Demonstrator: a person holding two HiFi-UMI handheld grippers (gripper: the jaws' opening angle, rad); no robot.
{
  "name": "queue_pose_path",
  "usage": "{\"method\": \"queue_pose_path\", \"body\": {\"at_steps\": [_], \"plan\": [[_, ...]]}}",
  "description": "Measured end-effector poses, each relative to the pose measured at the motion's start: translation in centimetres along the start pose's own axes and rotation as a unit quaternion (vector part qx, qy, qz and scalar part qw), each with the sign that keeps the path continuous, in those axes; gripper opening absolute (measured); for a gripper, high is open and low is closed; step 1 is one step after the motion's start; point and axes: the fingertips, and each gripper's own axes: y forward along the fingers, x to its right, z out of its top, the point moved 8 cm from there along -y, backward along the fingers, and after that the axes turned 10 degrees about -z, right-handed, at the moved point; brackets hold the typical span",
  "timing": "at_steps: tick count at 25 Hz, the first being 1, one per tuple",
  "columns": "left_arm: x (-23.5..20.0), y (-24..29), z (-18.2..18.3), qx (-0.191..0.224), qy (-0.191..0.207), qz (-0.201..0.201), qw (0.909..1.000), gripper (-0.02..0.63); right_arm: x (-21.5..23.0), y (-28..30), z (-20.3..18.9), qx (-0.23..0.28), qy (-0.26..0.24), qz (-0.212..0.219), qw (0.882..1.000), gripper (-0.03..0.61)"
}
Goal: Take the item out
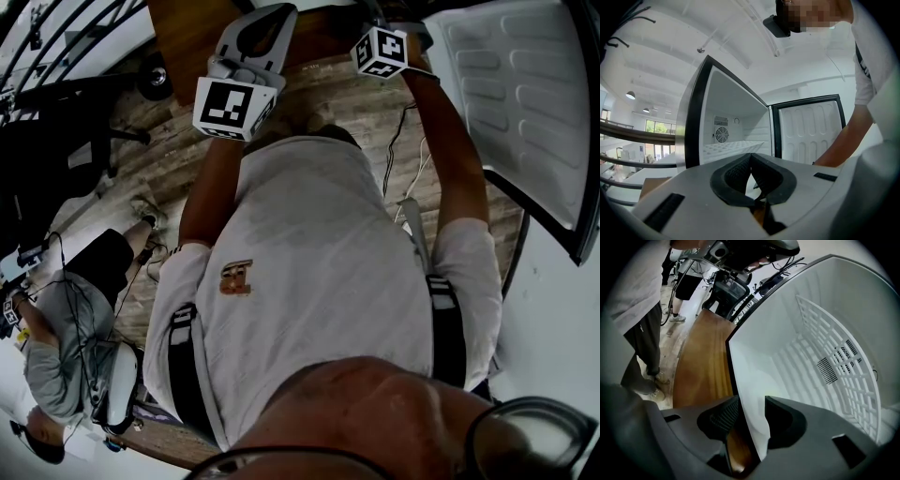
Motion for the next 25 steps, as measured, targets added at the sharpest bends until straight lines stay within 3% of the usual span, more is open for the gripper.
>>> {"method": "queue_pose_path", "body": {"at_steps": [22, 25], "plan": [[-1.1, -0.2, 0.1, -0.003, -0.002, 0.009, 1.0, 0.018, -0.1, 2.8, 0.2, -0.012, -0.046, 0.053, 0.997, 0.176], [-1.1, -0.3, 0.2, -0.005, -0.003, 0.007, 1.0, 0.018, -0.1, 2.8, 0.4, -0.01, -0.051, 0.055, 0.997, 0.149]]}}
